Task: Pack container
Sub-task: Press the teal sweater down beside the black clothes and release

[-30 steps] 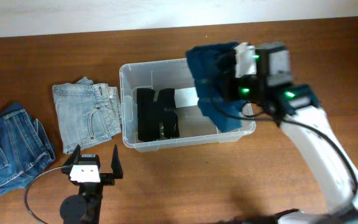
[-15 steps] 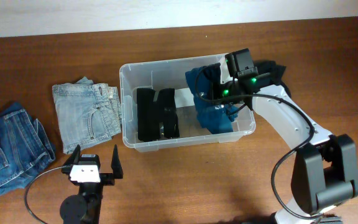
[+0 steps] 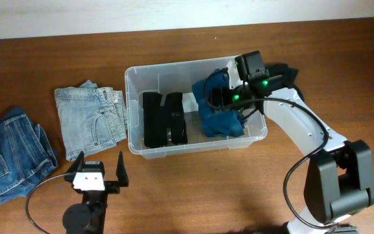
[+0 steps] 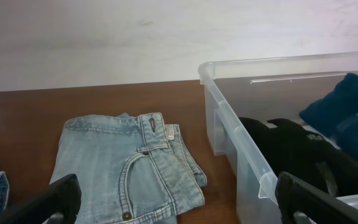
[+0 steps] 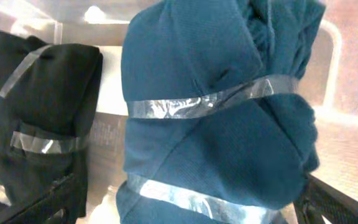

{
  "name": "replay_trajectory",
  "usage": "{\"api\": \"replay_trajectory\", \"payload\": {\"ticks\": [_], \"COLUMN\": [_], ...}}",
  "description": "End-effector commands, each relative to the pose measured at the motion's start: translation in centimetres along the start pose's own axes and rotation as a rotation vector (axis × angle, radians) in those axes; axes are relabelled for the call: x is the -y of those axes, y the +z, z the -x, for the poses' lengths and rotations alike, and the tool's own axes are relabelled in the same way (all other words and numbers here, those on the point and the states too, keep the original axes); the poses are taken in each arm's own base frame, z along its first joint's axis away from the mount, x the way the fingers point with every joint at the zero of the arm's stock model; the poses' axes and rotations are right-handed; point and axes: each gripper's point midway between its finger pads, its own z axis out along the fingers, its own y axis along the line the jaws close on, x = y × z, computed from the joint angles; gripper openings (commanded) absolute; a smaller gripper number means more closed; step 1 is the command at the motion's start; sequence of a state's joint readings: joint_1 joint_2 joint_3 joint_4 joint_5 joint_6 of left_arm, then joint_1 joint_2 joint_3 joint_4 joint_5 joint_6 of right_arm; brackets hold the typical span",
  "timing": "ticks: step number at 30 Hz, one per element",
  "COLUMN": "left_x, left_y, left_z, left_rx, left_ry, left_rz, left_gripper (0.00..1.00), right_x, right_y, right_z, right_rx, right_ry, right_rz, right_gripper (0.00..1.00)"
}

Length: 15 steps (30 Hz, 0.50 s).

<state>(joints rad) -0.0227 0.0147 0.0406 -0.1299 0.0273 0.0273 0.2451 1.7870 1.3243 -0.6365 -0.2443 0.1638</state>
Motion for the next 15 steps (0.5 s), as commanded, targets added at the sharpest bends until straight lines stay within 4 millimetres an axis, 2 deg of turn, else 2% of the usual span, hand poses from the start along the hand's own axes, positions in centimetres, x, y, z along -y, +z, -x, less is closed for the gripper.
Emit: {"api": "replay_trajectory", "payload": {"ticks": [1, 7, 11, 13, 15], "left_x": [0.0, 0.0, 0.0, 0.0, 0.0], "left_y": [0.0, 0.0, 0.0, 0.0, 0.0], "left_z": [-0.1, -0.1, -0.1, -0.1, -0.1], "left_rx": [0.003, 0.002, 0.003, 0.003, 0.003], "left_ry": [0.015, 0.015, 0.015, 0.015, 0.015], "left_rz": [-0.005, -0.005, -0.005, -0.005, -0.005], "left_gripper": [0.99, 0.99, 1.00, 0.99, 1.00], "right_x": [-0.6, -2.2, -3.2, -3.5, -3.7], "right_y": [-2.5, -5.7, -6.1, -5.7, -5.2], "right_z": [3.0, 5.5, 5.6, 5.1, 4.6], "right_rx": [0.079, 0.112, 0.109, 0.090, 0.077], "right_ry": [-0.138, -0.215, -0.231, -0.238, -0.245], "right_rz": [-0.030, -0.029, -0.023, -0.023, -0.022], "right_gripper": [0.99, 0.99, 0.97, 0.83, 0.61]}}
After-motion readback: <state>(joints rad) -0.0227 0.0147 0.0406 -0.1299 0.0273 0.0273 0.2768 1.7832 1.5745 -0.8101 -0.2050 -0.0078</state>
